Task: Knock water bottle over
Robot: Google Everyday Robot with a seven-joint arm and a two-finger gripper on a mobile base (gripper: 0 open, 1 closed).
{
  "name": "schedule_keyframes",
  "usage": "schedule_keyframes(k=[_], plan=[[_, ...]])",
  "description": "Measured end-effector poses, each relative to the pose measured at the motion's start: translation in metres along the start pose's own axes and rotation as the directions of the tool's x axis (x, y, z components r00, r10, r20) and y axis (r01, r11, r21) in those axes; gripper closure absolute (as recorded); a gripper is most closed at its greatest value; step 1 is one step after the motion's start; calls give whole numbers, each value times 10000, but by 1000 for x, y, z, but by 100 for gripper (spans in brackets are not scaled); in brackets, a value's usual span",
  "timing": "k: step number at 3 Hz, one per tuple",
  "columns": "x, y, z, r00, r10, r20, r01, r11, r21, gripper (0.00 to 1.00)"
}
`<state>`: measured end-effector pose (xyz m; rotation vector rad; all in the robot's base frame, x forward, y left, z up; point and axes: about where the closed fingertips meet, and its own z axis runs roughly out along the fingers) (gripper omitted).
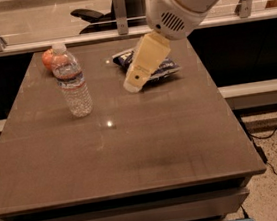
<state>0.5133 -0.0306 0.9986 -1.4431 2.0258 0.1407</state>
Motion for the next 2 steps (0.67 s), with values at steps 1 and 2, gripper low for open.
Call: schedule_keyframes(k=[1,2], plan=[[-13,9,17,9999,140,77,-140,9999,35,0],[-24,21,33,9997,159,165,-160,9999,62,0]])
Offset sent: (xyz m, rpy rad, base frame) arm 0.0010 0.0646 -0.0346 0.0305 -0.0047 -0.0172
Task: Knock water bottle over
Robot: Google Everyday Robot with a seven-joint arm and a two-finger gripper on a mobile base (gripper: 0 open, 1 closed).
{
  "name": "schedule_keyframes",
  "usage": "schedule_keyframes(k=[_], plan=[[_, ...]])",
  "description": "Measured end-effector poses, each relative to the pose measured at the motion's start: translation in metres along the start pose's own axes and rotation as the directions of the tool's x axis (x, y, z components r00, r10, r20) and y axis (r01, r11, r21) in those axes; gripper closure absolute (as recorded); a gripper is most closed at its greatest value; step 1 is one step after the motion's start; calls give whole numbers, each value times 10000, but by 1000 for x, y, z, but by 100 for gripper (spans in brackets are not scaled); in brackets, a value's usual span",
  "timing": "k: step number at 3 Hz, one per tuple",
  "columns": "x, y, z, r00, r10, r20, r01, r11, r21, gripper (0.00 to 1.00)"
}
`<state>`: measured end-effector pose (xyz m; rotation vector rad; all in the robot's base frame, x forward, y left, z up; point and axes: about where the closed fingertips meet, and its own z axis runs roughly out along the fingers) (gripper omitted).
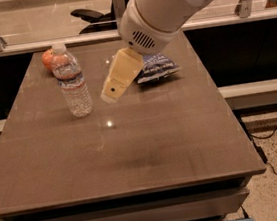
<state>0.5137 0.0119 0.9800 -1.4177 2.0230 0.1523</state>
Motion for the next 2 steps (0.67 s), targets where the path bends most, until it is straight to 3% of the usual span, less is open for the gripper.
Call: schedule_keyframes(k=[2], plan=[[-16,17,28,9992,-187,364,191,9998,-100,0]])
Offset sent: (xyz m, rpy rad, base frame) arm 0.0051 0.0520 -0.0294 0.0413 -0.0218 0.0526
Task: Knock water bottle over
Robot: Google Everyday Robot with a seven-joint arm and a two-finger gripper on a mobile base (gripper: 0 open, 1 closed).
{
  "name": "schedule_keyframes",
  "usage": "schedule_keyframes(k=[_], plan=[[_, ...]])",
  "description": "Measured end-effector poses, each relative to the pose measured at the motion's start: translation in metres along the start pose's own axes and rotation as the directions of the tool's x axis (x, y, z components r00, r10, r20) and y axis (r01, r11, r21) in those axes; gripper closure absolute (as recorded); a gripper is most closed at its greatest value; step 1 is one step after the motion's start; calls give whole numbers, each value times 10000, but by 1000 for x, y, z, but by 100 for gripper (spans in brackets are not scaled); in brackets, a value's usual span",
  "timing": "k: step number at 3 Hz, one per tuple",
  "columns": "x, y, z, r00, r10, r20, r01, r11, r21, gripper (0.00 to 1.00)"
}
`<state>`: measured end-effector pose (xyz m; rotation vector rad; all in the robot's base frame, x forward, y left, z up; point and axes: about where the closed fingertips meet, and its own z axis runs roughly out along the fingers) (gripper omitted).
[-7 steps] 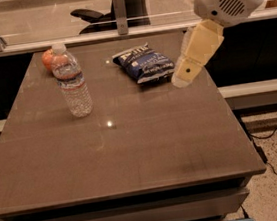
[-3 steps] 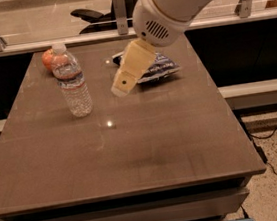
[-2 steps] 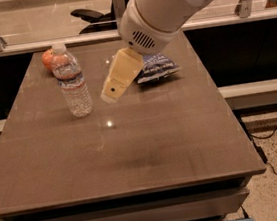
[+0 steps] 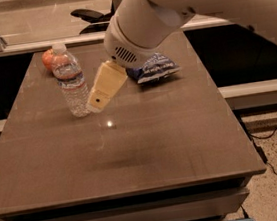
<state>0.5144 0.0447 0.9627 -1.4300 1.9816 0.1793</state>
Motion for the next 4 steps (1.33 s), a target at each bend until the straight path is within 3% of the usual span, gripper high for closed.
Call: schedule_keyframes(k=[3,4], plan=[[-27,5,41,9964,-493,684,524,9976,-446,0],[-34,10,67,9911,-428,1262,570,9922,-1110,0]])
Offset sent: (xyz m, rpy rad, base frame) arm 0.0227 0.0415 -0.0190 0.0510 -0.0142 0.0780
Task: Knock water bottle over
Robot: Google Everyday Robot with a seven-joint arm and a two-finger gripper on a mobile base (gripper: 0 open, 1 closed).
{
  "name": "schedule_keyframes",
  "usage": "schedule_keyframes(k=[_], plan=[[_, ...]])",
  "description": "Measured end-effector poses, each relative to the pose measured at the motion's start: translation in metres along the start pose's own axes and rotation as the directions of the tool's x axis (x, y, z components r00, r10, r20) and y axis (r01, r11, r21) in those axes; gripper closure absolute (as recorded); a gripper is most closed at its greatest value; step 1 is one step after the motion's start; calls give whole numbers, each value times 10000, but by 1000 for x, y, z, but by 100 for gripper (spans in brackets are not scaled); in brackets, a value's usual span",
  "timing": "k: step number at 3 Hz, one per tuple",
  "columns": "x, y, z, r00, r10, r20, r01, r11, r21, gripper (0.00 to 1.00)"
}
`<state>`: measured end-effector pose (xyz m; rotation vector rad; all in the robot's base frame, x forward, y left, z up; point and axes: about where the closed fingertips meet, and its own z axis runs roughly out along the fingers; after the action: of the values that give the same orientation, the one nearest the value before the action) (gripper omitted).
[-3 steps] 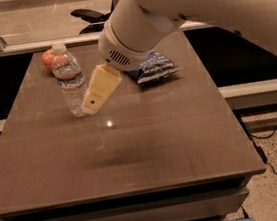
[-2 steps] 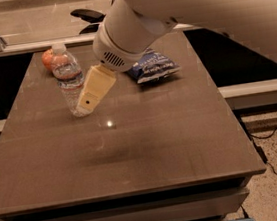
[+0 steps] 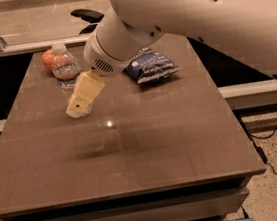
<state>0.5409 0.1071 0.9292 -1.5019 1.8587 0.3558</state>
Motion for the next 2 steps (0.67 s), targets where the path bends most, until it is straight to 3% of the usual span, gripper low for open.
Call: schedule_keyframes(k=[2], plan=[[1,-2,2,9992,140,365,-151,9995,293,0]])
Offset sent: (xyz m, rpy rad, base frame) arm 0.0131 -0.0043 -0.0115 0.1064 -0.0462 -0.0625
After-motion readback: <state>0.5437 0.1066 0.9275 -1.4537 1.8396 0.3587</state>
